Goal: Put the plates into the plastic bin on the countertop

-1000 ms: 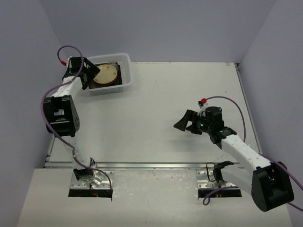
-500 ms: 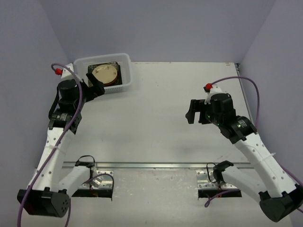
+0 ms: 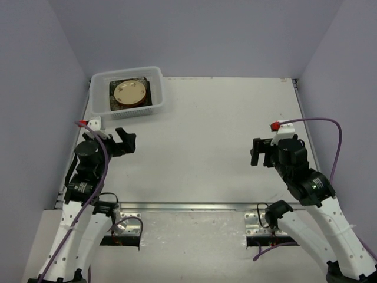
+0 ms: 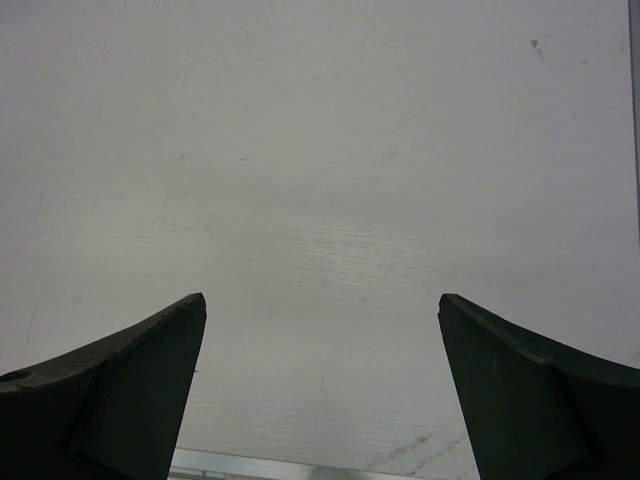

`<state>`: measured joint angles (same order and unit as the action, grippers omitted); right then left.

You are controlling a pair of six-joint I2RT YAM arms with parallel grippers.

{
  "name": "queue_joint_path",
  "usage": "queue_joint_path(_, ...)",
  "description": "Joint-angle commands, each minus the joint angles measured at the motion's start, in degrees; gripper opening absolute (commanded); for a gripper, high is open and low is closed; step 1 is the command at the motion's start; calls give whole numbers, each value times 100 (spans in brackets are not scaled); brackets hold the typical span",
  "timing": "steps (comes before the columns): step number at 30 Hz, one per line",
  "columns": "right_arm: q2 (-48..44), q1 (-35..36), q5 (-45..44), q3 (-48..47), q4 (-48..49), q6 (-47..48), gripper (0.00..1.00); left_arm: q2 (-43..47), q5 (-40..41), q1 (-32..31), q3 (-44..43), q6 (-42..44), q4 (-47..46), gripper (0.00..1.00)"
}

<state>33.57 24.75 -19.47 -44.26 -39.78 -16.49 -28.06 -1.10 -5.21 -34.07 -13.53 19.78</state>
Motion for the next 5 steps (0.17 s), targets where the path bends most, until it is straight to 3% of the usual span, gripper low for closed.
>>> queue_joint_path(1,-54,12,-15,104,218,81,99,471,110,-212,252,194,-595,100)
queue_joint_path(5,66,20,-100,96,243,42,99,382,540,-226,176,70,-460,100)
